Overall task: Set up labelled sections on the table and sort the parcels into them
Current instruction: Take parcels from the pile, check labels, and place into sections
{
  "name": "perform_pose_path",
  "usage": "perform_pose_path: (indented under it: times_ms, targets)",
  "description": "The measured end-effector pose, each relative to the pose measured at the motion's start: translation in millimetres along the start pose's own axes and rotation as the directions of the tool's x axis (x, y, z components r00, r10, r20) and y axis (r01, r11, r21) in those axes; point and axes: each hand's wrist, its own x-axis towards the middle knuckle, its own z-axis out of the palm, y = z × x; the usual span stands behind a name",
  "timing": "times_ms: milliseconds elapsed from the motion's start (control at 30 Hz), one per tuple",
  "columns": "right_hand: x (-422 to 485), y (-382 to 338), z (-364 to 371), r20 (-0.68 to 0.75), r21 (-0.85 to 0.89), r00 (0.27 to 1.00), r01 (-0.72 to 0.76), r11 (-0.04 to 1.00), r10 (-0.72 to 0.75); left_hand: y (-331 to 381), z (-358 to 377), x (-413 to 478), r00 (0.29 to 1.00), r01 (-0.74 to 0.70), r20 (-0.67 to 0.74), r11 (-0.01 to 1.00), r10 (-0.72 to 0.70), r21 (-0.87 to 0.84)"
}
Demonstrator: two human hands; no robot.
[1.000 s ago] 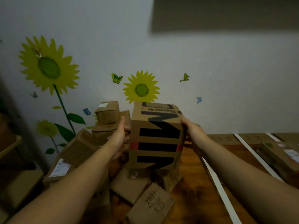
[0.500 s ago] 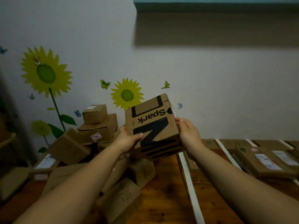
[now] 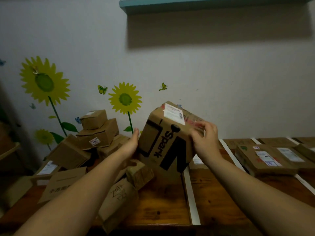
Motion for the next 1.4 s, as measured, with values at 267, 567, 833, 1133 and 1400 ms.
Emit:
perform_pose_path:
  times_ms: [267, 567, 833, 1133, 1400]
  targets:
    - [-5.7, -17.4, 1.4, 0.227, 0.009, 0.969, -0.103, 0.995, 0.098, 8.7, -4.1, -13.6, 0.981, -0.05, 0.181, 0.993, 0.07, -0.11]
    - [-33.2, -2.7, 17.9, 0.187, -0.238, 0.98, -0.027, 0.971, 0.073, -11.0, -10.8, -6.6, 0.94, -0.263, 0.162, 0.94, 0.3, -0.215]
    - [-53.5, 57.1, -12.5, 0.219, -0.233, 0.894, -0.341, 0.911, 0.391, -64.2, 39.3, 4.9, 0.922, -0.243, 0.314, 0.97, 0.225, 0.018]
    - [-35.5, 145.0, -76.6, 0.203, -0.369, 0.795, -0.478, 0.797, 0.571, -89.0, 152.1, 23.1, 0.94, -0.182, 0.327, 0.956, 0.101, 0.229]
    - [-4.9, 208.5, -139.8, 0.249, -0.479, 0.779, -0.417, 0.773, 0.575, -91.3, 249.1, 33.0, 0.957, -0.122, 0.288, 0.947, 0.033, 0.298]
